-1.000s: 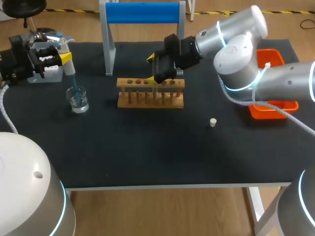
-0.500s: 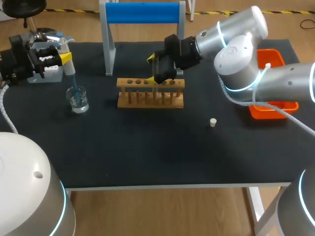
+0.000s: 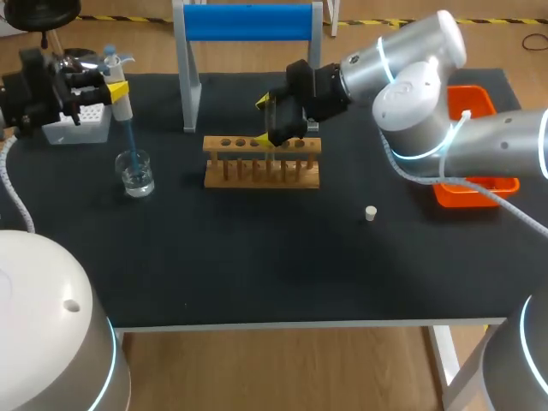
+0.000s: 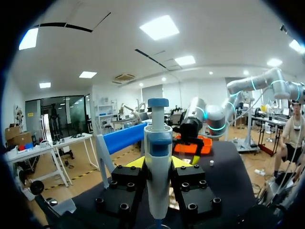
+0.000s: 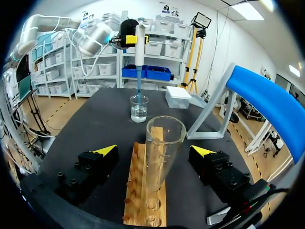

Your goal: Invert the test tube, pick up the pipette, mount the tip to pipette, aspirate from beaker and dispense into the tube, eject the tip, return the pipette, and cap with the stopper.

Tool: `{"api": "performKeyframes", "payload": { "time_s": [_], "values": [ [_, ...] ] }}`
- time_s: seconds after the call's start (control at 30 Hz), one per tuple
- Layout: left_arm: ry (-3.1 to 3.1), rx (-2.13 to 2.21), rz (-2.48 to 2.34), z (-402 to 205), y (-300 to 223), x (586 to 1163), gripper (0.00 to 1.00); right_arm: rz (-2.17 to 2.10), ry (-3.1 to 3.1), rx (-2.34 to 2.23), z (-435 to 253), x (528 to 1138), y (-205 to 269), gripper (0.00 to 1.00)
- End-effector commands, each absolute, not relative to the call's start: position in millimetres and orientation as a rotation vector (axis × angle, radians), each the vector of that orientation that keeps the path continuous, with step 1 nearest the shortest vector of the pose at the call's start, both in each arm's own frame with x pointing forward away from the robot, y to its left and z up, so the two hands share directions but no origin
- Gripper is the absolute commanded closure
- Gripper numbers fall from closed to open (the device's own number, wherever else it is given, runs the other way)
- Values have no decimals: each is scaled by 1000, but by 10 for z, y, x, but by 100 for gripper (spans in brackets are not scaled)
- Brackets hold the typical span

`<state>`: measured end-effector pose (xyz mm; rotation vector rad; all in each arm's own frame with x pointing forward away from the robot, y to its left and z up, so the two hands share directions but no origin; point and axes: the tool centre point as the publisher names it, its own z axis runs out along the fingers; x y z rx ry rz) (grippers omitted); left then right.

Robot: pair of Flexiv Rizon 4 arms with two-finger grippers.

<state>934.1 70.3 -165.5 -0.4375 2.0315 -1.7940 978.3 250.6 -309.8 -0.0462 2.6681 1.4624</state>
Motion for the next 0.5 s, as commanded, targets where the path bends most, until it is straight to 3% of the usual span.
{"api": "performKeyframes", "payload": {
  "time_s": [0.03, 0.5],
  "values": [
    [2032, -439, -1776, -1556, 678, 9313, 100, 1461, 2671, -47, -3094, 9785, 2500, 0],
    [2024, -387, -1732, -1217, 597, 9229, 100, 1461, 2671, -47, -3094, 9785, 2500, 0]
  ]
}}
